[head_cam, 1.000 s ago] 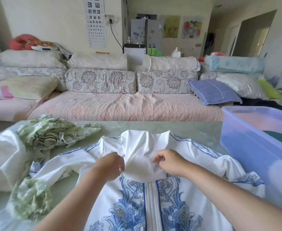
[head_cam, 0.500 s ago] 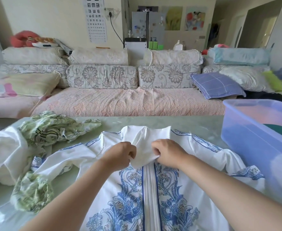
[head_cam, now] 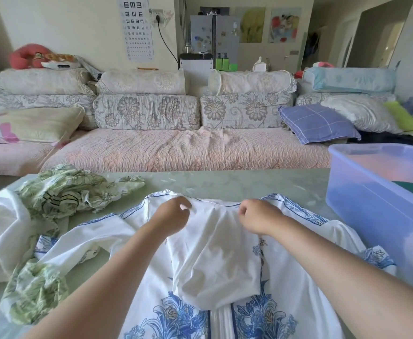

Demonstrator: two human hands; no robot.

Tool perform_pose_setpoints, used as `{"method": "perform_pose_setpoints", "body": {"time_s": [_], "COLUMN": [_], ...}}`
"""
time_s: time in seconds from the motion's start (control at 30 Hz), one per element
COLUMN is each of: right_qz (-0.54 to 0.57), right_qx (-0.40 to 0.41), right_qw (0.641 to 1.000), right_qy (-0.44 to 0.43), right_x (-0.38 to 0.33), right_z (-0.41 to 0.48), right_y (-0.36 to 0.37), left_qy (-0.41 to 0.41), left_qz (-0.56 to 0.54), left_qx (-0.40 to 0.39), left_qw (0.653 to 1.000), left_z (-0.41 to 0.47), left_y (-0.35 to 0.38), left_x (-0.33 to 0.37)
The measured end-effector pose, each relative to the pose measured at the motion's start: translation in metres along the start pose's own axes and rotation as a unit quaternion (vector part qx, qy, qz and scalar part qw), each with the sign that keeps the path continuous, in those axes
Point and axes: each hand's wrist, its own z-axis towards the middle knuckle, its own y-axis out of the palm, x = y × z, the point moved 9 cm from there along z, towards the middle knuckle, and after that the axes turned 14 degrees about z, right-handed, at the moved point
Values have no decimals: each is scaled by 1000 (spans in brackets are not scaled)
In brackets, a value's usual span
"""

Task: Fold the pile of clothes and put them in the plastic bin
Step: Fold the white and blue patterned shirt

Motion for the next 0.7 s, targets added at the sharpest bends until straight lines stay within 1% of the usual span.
{"method": "perform_pose_setpoints", "body": {"time_s": [0.03,0.1,0.2,0.3,0.37,0.4,0.43,0.47,0.5,0.53,0.57,0.6,0.67,0.7], "right_qz": [-2,0,14,26,36,40,51,74,117,169,222,259,264,263], "right_qx": [37,60,46,30,24,26,33,41,49,60,85,132,241,271], "right_qw": [999,997,995,994,993,992,992,990,984,974,959,945,929,925], "right_qy": [18,54,82,105,113,112,111,113,123,138,151,152,94,54], "right_x": [9,25,40,49,53,55,58,61,65,70,76,81,79,74], "right_z": [7,21,42,55,64,69,74,79,82,86,89,94,101,105], "right_y": [-6,-9,-2,4,5,4,4,4,4,4,1,-6,-29,-35], "left_qy": [-12,-34,-68,-96,-122,-121,-106,-79,-56,-42,-38,-49,-85,-99], "left_qz": [41,101,136,219,250,237,191,112,31,-29,-70,-113,-192,-200], "left_qx": [22,31,7,-3,-4,2,11,18,23,42,75,116,174,179], "left_qw": [999,994,988,971,961,964,976,990,998,998,994,986,962,958], "left_z": [10,28,55,71,76,79,85,88,90,91,93,95,100,102], "left_y": [0,3,19,29,25,22,22,23,25,24,20,15,9,9], "left_x": [-5,-9,-16,-25,-35,-38,-39,-36,-34,-34,-36,-44,-61,-66]}}
